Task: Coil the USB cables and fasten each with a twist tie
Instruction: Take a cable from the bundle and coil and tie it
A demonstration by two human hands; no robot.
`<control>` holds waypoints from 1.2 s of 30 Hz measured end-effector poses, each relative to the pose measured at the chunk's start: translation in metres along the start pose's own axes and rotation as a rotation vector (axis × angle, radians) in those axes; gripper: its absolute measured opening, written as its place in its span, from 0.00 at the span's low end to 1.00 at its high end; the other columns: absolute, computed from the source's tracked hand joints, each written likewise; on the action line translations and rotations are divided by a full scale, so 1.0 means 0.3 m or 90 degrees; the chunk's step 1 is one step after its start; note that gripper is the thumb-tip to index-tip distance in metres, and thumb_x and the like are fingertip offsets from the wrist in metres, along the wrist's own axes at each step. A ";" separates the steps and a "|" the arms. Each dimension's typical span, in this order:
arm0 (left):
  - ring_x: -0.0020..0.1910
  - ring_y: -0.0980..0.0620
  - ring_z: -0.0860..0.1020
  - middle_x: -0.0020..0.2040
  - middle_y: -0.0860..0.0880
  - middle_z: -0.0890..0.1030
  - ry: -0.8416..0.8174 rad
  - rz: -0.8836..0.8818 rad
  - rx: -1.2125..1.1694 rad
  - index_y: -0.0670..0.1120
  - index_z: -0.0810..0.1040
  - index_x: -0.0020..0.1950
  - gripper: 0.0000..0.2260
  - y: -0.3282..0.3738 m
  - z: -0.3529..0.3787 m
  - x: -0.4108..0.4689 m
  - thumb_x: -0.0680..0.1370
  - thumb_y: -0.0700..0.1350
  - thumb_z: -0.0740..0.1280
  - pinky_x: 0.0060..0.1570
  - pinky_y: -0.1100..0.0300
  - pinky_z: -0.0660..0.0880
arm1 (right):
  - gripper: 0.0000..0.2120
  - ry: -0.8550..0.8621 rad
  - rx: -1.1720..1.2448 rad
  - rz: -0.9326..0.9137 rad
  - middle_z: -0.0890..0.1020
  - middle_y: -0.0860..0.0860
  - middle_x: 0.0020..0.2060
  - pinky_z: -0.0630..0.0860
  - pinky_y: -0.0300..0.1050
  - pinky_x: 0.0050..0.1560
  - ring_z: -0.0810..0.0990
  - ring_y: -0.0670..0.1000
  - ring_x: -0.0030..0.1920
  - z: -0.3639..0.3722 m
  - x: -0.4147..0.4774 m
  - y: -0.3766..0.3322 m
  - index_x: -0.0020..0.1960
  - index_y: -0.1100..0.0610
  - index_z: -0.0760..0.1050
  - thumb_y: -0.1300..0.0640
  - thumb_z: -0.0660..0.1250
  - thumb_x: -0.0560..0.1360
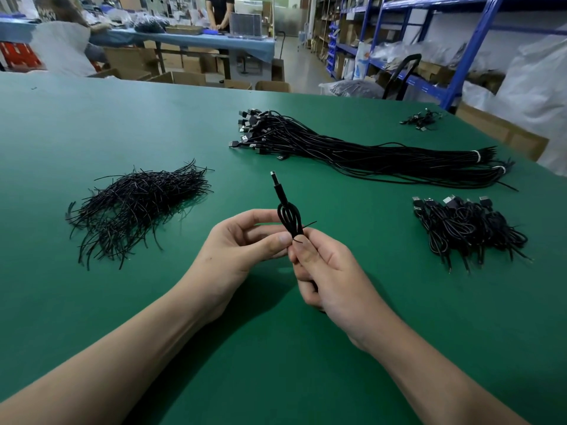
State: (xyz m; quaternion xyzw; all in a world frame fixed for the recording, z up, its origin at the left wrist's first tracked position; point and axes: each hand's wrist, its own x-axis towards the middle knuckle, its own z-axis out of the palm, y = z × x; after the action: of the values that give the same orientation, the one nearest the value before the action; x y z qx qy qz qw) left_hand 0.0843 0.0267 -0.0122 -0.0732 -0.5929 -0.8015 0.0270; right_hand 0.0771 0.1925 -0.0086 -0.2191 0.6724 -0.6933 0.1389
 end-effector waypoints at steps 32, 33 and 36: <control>0.37 0.57 0.82 0.46 0.41 0.87 -0.022 0.036 0.075 0.41 0.83 0.54 0.12 0.013 0.013 -0.014 0.71 0.39 0.73 0.43 0.67 0.77 | 0.07 -0.202 0.263 0.183 0.63 0.48 0.34 0.60 0.37 0.29 0.60 0.45 0.30 -0.051 -0.003 0.009 0.52 0.56 0.70 0.54 0.57 0.85; 0.39 0.57 0.83 0.46 0.43 0.87 -0.014 0.038 0.073 0.41 0.82 0.54 0.12 0.012 0.017 -0.015 0.72 0.38 0.72 0.42 0.68 0.77 | 0.07 -0.190 0.255 0.184 0.65 0.47 0.34 0.62 0.37 0.29 0.61 0.45 0.30 -0.047 -0.004 0.013 0.53 0.57 0.71 0.54 0.57 0.85; 0.46 0.53 0.86 0.46 0.42 0.87 0.016 0.041 0.073 0.40 0.82 0.54 0.09 0.013 0.023 -0.014 0.75 0.32 0.70 0.45 0.67 0.78 | 0.09 -0.152 0.174 0.161 0.74 0.50 0.34 0.67 0.39 0.28 0.68 0.47 0.28 -0.027 0.000 0.014 0.52 0.56 0.72 0.53 0.57 0.85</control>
State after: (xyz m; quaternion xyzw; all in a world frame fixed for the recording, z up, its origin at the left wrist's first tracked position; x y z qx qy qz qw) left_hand 0.0894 0.0318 -0.0072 -0.0804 -0.6349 -0.7657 0.0646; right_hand 0.0727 0.1993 -0.0128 -0.1929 0.5732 -0.7241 0.3316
